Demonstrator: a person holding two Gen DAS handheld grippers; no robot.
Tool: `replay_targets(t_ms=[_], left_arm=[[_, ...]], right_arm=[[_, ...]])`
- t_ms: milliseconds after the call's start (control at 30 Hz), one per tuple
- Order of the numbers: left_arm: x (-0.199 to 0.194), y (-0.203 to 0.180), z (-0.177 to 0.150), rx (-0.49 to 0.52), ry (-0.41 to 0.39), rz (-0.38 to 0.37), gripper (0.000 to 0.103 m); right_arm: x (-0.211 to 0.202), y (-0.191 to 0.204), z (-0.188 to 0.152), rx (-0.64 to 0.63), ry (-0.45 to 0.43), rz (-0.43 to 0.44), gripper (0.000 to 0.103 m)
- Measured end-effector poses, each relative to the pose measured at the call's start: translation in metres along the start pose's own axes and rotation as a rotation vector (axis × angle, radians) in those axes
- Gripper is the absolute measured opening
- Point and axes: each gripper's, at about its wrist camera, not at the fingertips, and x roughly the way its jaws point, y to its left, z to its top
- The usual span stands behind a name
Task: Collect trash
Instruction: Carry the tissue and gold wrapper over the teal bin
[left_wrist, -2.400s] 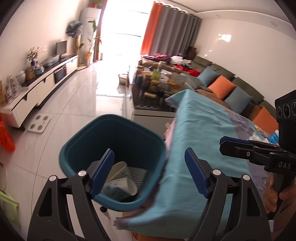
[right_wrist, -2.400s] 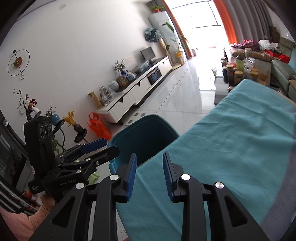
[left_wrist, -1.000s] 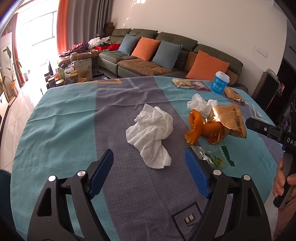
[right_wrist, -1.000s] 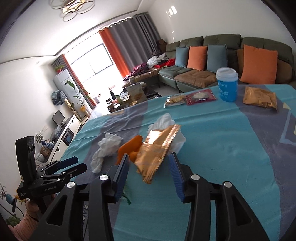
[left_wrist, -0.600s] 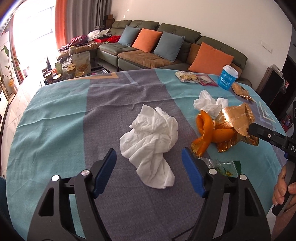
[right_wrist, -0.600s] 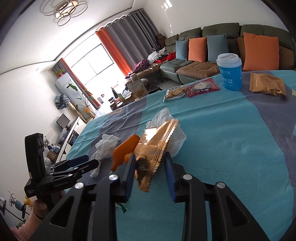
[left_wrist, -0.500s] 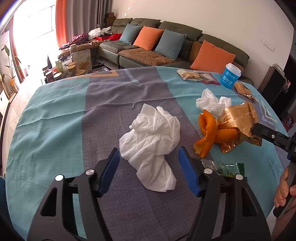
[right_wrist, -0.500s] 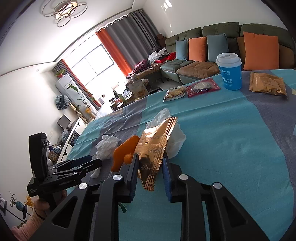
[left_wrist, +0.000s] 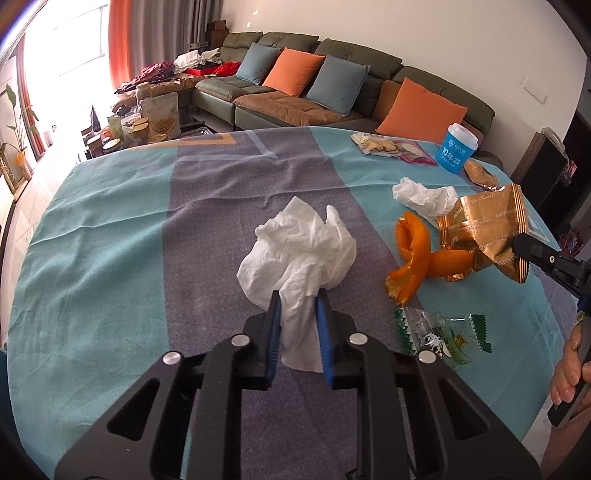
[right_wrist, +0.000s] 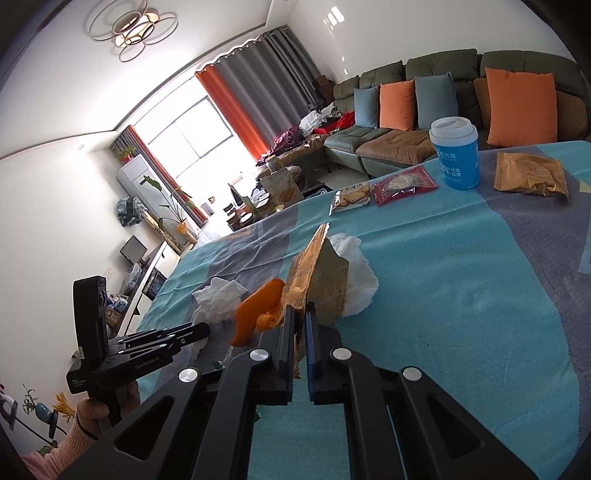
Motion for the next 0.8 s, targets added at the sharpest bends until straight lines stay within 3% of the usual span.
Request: replay_targets(t_ms=[500,800], left_arm=[[-0.056,0.011,-0.013,-0.029,-0.097,-0.023,0.013],[-0.098,0.02,-0.035,-0.041,-0.145,0.009,0.013]], right_arm=[[-0.025,0.012,0.004,-0.035,-0.061,0.04,0.003],[-0.037,0.041,0.004,-0.084,-0.088,0.126,0.003]])
